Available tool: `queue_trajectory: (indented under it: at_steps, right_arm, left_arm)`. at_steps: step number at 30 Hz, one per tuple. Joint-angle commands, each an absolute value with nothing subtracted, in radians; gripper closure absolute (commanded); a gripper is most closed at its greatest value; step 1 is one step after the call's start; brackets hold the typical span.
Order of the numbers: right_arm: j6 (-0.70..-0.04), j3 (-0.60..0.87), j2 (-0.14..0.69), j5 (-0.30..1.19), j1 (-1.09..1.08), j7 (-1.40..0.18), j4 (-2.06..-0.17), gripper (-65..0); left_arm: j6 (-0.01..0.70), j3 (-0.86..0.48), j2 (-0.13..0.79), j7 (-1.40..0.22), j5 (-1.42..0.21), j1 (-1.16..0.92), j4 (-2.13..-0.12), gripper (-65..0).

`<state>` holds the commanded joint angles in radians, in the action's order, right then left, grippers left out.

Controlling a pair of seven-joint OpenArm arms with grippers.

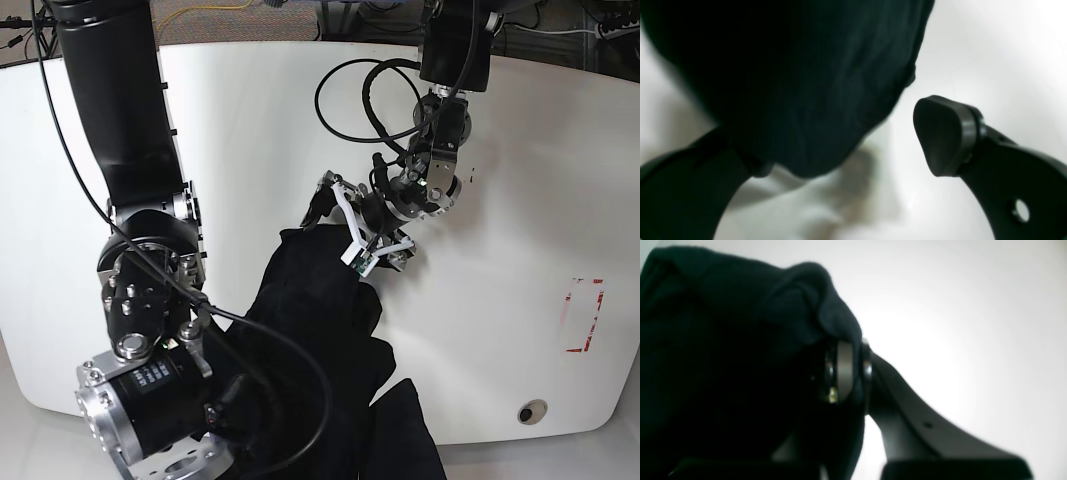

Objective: Fold the T-shirt properly
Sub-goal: 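Move the left gripper to the hanging shirt and grasp its edge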

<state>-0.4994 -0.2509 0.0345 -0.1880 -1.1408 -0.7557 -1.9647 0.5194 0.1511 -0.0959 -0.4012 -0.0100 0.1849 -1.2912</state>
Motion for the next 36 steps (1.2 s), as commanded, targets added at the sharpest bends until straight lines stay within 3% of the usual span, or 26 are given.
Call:
queue_trajectory:
  at_steps: [6, 9, 14, 15, 17, 24, 30, 36]
  right_arm:
    - [-0.499, -0.251, 0.035, -0.188, -1.141, -0.757, -1.972, 0.0]
    - [-0.499, -0.251, 0.035, -0.188, -1.141, -0.757, -1.972, 0.0]
    - [-0.499, -0.251, 0.035, -0.188, -1.141, -0.757, -1.972, 0.0]
    - [-0.499, -0.251, 0.035, -0.188, -1.141, -0.757, -1.972, 0.0]
    - [-0.499, -0.251, 0.035, -0.188, -1.141, -0.757, -1.972, 0.0]
    - [-0.499, -0.251, 0.035, -0.188, -1.139, -0.757, -1.972, 0.0]
    - [-0.499, -0.251, 0.035, -0.188, -1.139, -0.757, -1.972, 0.0]
    - [-0.501, -0.251, 0.035, -0.188, -1.139, -0.757, -1.972, 0.0]
  left_arm:
    - [0.522, 0.154, -0.097, -0.383, -0.010, 0.220, -1.237, -61.9]
    - [0.522, 0.182, -0.097, -0.381, -0.010, 0.236, -1.211, -52.6]
    - [0.522, 0.216, -0.101, -0.381, -0.012, 0.260, -1.182, -31.4]
    - [0.522, 0.216, -0.107, -0.381, -0.012, 0.260, -1.182, -29.9]
    - [0.524, 0.211, -0.120, -0.381, -0.012, 0.260, -1.182, -30.0]
    - [0.524, 0.213, -0.124, -0.381, -0.012, 0.262, -1.184, -43.3]
    - [0.524, 0.216, -0.125, -0.381, -0.012, 0.262, -1.184, -37.1]
    - [0.524, 0.216, -0.125, -0.381, -0.012, 0.262, -1.182, -37.2]
